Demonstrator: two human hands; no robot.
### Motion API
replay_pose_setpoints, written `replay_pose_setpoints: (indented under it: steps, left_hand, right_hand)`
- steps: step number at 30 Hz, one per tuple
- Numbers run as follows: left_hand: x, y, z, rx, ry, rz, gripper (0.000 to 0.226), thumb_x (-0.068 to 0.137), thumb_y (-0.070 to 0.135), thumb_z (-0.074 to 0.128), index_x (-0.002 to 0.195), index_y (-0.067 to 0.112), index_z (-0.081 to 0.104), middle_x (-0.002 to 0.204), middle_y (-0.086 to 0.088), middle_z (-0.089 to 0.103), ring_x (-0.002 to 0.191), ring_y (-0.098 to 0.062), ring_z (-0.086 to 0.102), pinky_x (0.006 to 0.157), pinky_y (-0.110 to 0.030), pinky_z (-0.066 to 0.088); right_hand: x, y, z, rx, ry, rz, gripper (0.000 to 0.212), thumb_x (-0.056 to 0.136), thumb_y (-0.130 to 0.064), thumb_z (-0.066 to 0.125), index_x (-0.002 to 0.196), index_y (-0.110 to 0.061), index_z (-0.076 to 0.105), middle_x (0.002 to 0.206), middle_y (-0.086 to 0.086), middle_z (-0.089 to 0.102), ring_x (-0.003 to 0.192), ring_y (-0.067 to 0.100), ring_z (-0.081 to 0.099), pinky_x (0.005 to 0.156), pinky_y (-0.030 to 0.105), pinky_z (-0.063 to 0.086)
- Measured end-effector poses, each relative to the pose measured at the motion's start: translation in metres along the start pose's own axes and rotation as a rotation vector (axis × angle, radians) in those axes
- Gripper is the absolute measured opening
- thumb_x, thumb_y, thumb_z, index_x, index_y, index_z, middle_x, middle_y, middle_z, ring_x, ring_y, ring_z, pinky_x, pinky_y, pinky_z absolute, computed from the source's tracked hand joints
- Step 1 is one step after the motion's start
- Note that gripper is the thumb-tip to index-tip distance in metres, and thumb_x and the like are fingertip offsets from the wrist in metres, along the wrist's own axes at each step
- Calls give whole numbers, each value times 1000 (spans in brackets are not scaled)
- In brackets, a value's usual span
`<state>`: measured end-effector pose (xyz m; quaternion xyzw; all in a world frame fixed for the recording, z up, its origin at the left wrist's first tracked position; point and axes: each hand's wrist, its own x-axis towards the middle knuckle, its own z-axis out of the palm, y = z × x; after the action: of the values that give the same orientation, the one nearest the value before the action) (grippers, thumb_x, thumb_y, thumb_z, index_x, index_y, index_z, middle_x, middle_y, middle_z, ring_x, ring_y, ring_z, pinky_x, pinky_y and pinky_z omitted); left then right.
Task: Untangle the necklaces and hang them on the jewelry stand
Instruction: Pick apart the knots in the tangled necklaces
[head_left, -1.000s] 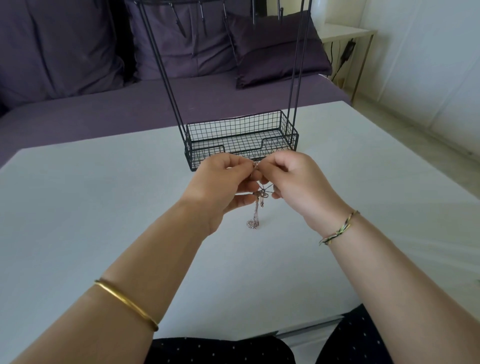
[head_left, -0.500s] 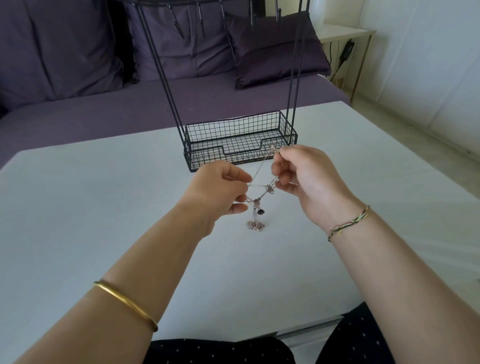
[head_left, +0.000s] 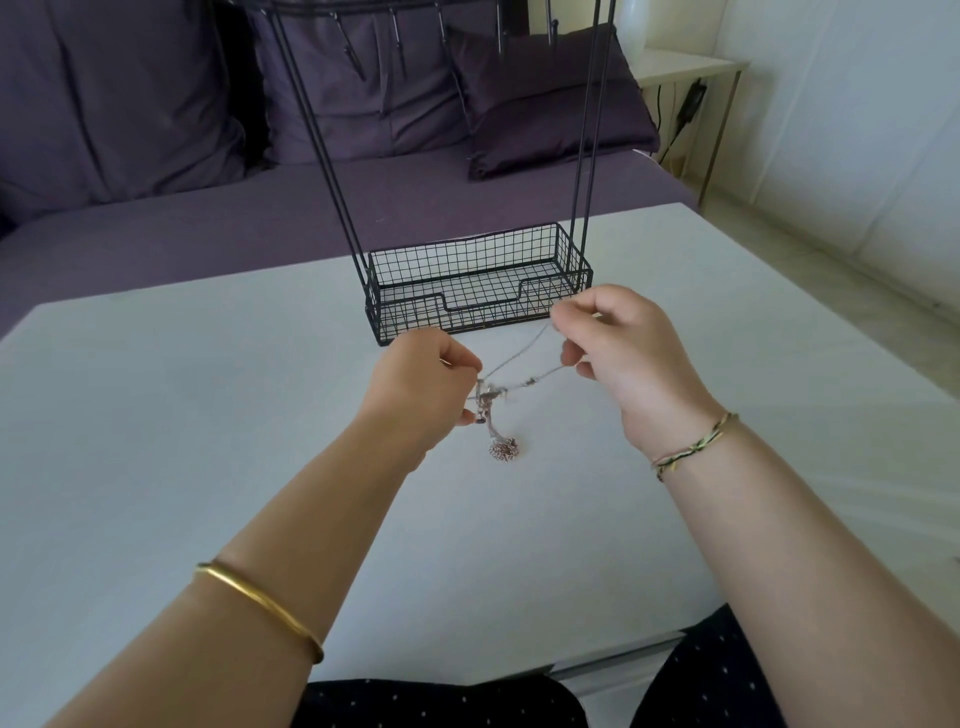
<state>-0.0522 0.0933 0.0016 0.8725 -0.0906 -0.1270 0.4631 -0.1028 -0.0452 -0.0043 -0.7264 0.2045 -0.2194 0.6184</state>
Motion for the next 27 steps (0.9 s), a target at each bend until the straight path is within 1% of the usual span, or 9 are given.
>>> replay_pose_setpoints:
  steps: [4,7,10,11,15,19,22,25,27]
  left_hand:
    - [1,-4,-1,107,-8,17,18,94,7,46,90,12,62,87,5,60,66,-8,66,55,-26,42]
    - [1,-2,1,140,-32,23,19,95,8,45,87,10,62,80,6,57,64,-9,66,48,-23,38]
    - [4,-1,2,91,-20,-24,23,97,6,38,86,7,58,75,1,51,56,-12,60,60,-36,53]
    - [5,-1,2,42,-18,-48,25,97,4,37,81,9,55,73,0,50,55,-12,56,61,-34,55]
    - [6,0,1,-153,4,-175,29,97,3,38,72,15,46,68,0,51,52,-9,48,36,-15,43]
    - [4,7,-2,-482,47,-374,19,97,1,31,89,7,46,66,-7,62,48,-10,41,35,-13,34]
    - [8,6,-5,-623,92,-384,26,96,1,25,114,10,43,72,-10,69,48,-10,36,35,-15,30]
    - [10,4,-8,-715,158,-345,33,96,0,24,124,8,40,79,-13,71,48,-10,34,35,-16,29]
    - [11,4,-10,-735,215,-317,28,97,2,27,119,10,43,81,-11,71,50,-10,37,36,-16,31]
  right_hand:
    - [2,-7,-2,414,-27,174,15,92,-13,56,77,-12,56,46,-2,45,56,16,55,69,32,56]
    - [-1,-10,0,618,-74,220,15,94,-13,52,80,-11,58,48,-3,41,42,11,43,55,27,55]
    - [-3,-13,0,693,-82,236,10,91,-14,56,83,-12,62,60,-3,54,34,7,31,44,19,43]
    - [-3,-14,-1,709,-84,242,9,90,-15,57,83,-13,63,65,-3,59,33,6,29,43,18,41]
    - [-3,-14,-3,765,-69,271,12,88,-11,57,78,-16,60,89,2,72,35,6,30,39,16,37]
    - [-4,-14,-3,799,-21,327,19,86,-6,45,69,-15,48,94,8,70,41,8,42,37,15,34]
    - [-3,-12,-6,784,-23,391,20,81,-5,39,63,-14,37,89,12,68,38,11,43,35,14,30]
    - [-2,-9,-8,592,-78,482,21,83,-4,43,65,-15,38,72,10,65,32,9,36,34,12,26]
    - [-3,-7,-6,362,-116,476,20,84,-2,49,68,-12,44,62,8,61,31,8,33,35,12,26]
